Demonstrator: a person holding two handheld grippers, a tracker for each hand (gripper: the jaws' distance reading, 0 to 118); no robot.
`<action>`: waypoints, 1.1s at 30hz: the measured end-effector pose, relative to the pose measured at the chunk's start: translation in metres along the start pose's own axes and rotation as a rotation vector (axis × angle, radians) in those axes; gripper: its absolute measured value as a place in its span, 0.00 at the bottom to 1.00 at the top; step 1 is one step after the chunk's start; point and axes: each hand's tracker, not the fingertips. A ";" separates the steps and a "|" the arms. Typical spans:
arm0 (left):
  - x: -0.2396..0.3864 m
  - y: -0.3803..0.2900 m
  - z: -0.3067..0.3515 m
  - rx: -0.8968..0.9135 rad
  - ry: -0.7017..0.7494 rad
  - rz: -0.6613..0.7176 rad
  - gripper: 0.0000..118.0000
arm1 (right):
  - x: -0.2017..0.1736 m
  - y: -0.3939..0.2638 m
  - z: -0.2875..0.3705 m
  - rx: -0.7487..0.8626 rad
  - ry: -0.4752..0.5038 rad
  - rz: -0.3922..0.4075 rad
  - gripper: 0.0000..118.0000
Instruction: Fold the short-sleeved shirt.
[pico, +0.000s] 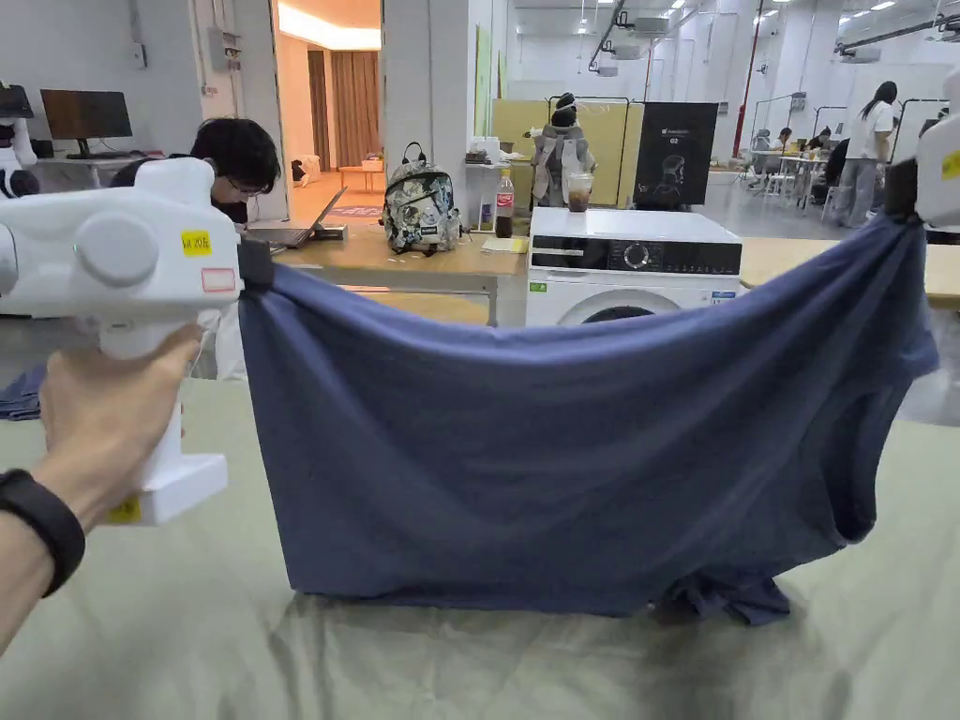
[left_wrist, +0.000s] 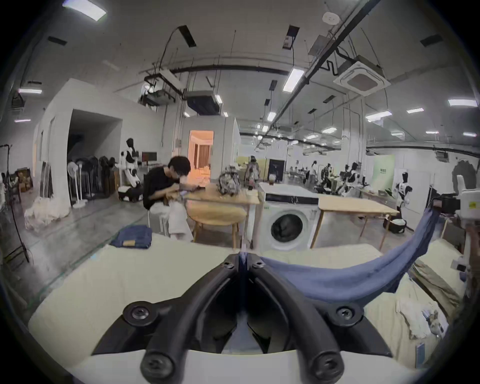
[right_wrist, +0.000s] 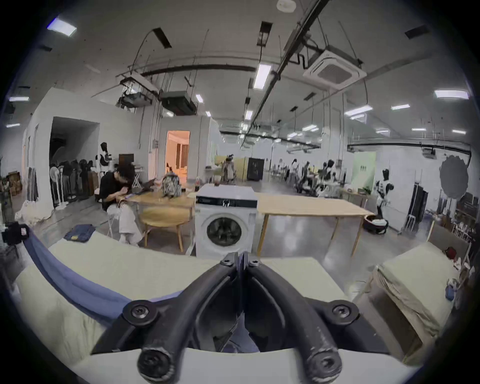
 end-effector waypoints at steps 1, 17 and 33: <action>-0.002 -0.010 0.006 -0.017 -0.025 -0.015 0.00 | 0.000 -0.011 0.010 -0.003 0.016 0.002 0.01; -0.046 -0.269 0.239 -0.152 -0.135 0.156 0.00 | 0.041 -0.335 0.264 -0.203 0.079 -0.273 0.01; -0.071 -0.392 0.292 -0.339 0.047 0.163 0.49 | 0.023 -0.481 0.320 -0.418 0.009 -0.336 0.67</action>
